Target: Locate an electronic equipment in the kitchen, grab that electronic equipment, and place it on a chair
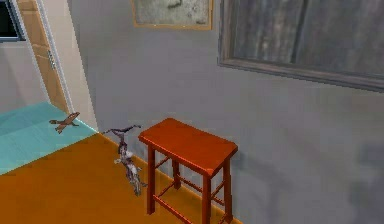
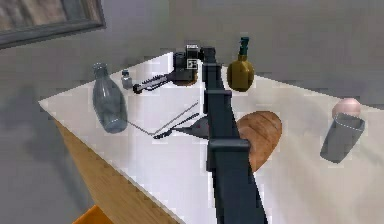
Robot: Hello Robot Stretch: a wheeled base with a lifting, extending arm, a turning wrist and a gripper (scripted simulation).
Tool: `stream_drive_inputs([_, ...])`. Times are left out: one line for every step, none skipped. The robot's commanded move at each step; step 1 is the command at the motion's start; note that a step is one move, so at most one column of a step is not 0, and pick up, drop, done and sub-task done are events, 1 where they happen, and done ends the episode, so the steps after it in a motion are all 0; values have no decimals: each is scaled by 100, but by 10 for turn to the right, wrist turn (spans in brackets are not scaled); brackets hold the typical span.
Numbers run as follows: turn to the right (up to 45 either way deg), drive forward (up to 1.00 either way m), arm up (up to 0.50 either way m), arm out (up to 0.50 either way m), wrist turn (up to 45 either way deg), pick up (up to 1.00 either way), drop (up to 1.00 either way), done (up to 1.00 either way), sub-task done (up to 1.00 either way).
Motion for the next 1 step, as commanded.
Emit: stream_drive_inputs([0,0,6,0,0,0,0,0,0])
